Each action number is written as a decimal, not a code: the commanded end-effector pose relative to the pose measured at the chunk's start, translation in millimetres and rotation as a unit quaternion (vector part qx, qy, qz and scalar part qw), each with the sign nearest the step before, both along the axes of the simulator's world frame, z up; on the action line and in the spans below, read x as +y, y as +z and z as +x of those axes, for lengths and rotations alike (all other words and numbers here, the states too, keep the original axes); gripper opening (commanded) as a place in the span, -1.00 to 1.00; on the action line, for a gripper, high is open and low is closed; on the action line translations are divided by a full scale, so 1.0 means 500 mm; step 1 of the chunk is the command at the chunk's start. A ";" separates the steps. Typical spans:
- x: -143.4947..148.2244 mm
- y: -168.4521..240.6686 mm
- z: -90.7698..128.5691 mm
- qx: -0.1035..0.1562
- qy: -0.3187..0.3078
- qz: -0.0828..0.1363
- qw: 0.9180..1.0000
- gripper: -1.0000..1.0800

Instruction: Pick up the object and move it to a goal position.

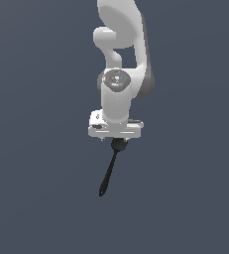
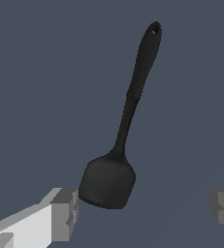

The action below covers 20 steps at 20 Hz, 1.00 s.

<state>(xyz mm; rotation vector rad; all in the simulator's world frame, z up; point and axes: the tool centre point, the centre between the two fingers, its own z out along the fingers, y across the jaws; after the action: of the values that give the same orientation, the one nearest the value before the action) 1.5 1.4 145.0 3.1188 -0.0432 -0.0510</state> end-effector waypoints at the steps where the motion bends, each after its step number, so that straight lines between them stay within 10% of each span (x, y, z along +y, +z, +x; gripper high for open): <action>1: 0.000 -0.020 0.015 -0.002 -0.016 0.002 1.000 0.92; 20: 0.000 -0.156 0.101 -0.018 -0.115 0.009 0.993 0.92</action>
<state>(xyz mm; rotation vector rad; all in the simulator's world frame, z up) 51.1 1.2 67.9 3.1157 -0.3992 -0.0025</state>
